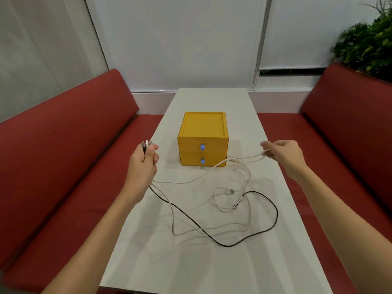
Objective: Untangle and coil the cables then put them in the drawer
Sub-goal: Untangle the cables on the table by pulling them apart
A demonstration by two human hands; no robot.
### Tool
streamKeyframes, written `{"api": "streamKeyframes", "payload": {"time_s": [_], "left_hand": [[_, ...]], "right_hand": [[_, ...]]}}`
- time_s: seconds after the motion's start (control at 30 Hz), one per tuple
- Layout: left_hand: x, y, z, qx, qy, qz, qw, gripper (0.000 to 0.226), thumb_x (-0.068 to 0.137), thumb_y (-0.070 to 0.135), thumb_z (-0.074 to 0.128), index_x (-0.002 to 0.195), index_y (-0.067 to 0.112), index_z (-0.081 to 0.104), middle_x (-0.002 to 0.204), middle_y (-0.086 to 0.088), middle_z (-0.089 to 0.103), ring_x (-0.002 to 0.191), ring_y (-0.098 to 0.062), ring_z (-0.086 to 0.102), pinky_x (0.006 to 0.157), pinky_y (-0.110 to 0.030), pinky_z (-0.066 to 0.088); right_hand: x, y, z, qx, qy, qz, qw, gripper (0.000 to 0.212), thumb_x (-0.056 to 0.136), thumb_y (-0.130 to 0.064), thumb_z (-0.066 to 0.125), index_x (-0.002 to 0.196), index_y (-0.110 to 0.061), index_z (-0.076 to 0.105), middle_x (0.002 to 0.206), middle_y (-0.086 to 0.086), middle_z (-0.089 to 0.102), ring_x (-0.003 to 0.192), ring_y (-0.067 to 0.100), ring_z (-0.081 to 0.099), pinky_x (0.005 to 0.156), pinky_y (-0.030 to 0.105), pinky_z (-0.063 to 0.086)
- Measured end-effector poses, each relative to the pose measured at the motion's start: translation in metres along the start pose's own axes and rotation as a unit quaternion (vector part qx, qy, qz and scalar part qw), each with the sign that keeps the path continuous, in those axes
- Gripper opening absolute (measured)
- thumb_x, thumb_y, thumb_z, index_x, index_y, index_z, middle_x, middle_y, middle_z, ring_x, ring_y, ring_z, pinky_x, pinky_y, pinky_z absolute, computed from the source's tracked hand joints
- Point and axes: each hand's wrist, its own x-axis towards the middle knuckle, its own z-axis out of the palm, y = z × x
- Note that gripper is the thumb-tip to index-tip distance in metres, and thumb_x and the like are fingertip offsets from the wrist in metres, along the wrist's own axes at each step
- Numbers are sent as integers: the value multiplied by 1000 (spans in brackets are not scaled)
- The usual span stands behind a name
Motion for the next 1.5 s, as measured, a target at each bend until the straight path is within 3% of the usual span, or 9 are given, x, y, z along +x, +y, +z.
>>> {"api": "streamKeyframes", "payload": {"time_s": [0.17,0.37,0.53,0.67,0.9,1.03,1.17,1.33,1.5], "left_hand": [[0,0,1,10,1,2,1000,23,104,27,36,92,21,54,70,4,45,48,-8,31,44,-22,27],[-3,-7,-4,16,2,0,1000,23,104,26,35,91,22,54,69,4,45,46,-7,30,45,-24,27],[-3,-10,-7,8,3,-11,1000,23,104,25,36,90,21,54,69,3,44,42,-3,30,43,-21,26],[-4,-9,-4,13,-1,-4,1000,23,104,25,36,90,22,54,69,3,43,46,-7,30,44,-23,26],[-3,-15,-10,32,12,-6,999,23,104,25,35,91,22,54,70,4,44,49,-9,31,46,-23,27],[-5,-20,-16,17,29,-27,999,22,103,25,37,93,18,55,70,3,44,48,-8,32,46,-23,28],[-7,-18,-12,-12,23,-31,999,23,103,26,37,90,21,54,70,4,44,43,-3,31,43,-20,27],[-8,-7,-4,-46,12,-14,999,22,104,27,35,91,22,52,69,6,44,45,-4,31,42,-19,27],[-6,4,0,-83,16,0,996,23,105,27,33,91,22,50,67,8,45,44,-5,40,43,-19,32]], "right_hand": [[7,-15,0,168,-4,57,984,21,71,8,76,86,2,61,108,27,64,93,30,68,73,23,57],[2,-50,-7,323,-48,100,940,39,81,21,54,118,10,49,93,21,64,77,20,71,60,23,58],[0,-83,-13,207,-115,60,970,29,87,-5,62,115,0,60,99,10,71,39,5,48,38,17,40],[-5,-100,-12,99,-165,-11,981,23,91,-14,62,113,-8,64,102,5,73,35,5,29,37,16,29],[-17,-116,-10,155,-262,-77,950,26,95,-6,51,114,-17,66,108,3,72,47,8,48,47,17,42],[-9,-117,-17,244,-197,-62,948,40,90,9,40,110,-12,67,92,7,67,58,10,51,59,24,47],[-3,-81,-13,82,-111,-60,989,29,95,0,40,100,-10,67,74,3,48,55,10,40,54,26,43],[-7,3,-6,67,-10,99,993,27,93,7,30,89,-2,54,62,9,40,40,14,48,37,24,50],[-30,90,2,-144,-90,237,957,13,90,0,43,87,1,56,63,16,63,47,24,59,49,24,44]]}}
